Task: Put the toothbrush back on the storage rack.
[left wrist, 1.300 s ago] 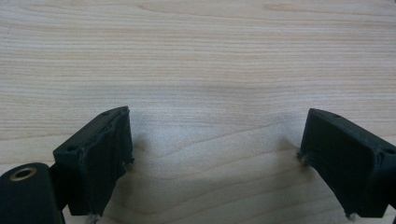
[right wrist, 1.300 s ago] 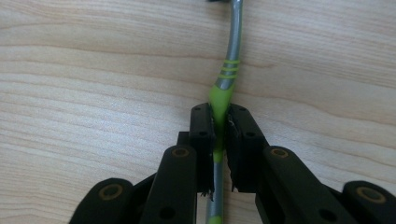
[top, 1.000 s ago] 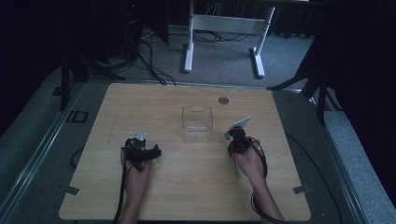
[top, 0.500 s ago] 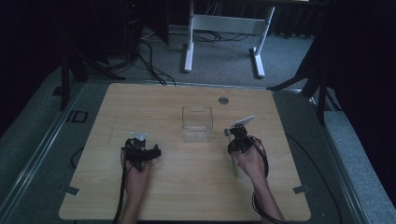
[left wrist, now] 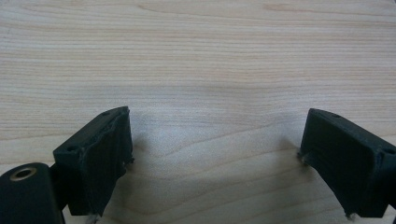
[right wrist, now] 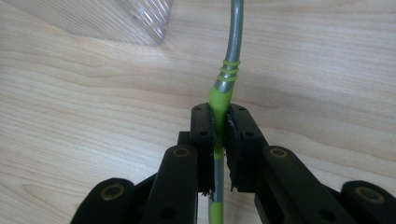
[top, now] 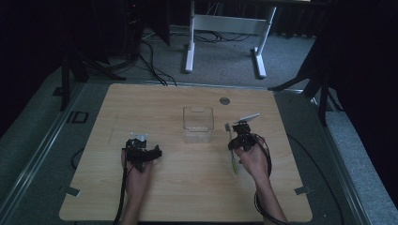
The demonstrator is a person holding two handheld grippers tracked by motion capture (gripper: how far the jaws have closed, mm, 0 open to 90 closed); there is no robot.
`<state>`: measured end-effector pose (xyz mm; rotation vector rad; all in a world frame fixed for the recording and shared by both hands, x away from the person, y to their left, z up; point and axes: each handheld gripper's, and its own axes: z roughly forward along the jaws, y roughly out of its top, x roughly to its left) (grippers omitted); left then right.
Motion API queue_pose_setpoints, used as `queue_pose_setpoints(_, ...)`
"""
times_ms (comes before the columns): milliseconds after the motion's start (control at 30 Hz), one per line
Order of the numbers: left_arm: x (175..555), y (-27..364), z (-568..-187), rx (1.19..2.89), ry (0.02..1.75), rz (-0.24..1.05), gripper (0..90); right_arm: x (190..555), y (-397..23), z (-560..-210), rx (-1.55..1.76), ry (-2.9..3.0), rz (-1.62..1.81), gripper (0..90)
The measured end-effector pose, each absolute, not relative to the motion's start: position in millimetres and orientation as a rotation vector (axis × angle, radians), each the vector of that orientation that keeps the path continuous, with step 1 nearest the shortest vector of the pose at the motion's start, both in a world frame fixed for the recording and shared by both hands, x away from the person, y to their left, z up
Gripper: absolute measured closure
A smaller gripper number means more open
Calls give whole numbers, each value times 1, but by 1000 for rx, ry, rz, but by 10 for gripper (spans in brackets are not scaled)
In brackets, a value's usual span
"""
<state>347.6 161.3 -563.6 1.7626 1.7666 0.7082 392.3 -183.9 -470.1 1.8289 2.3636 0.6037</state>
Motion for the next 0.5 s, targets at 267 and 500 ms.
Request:
queue_pose_setpoints(267,348,161,-564,1763,1767,708,95,391,-184,-464,1805,2346,683,820)
queue_pose_setpoints(500,348,161,-563,1765,1766,709,95,390,-183,-460,1782,2337,761,819)
